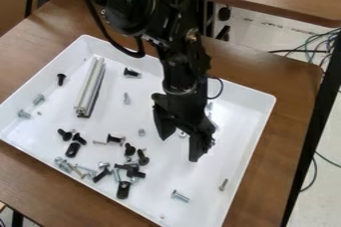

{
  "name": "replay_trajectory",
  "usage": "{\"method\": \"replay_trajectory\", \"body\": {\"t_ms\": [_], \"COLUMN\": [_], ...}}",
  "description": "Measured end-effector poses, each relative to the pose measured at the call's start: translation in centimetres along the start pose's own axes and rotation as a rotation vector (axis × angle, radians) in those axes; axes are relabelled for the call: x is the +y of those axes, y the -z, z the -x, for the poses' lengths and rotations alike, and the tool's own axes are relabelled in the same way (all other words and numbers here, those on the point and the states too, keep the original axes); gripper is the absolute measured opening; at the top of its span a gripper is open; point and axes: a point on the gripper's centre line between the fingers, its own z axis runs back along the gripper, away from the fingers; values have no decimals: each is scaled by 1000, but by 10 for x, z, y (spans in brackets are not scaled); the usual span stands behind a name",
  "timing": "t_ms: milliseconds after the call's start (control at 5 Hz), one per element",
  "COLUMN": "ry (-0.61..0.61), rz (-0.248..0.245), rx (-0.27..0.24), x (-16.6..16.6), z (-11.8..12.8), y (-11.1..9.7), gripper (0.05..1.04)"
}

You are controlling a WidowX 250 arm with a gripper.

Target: Sweep into pile

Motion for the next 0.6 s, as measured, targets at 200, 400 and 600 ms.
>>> {"method": "replay_trajectory", "body": {"t_ms": [200,400,600], "ry": [-1,-107,-170], "rz": [2,-18,-26], "rx": [31,98,38], "x": [0,3,4], "z": [5,14,8], "y": [9,6,-22], "gripper": [999,999,999]}}
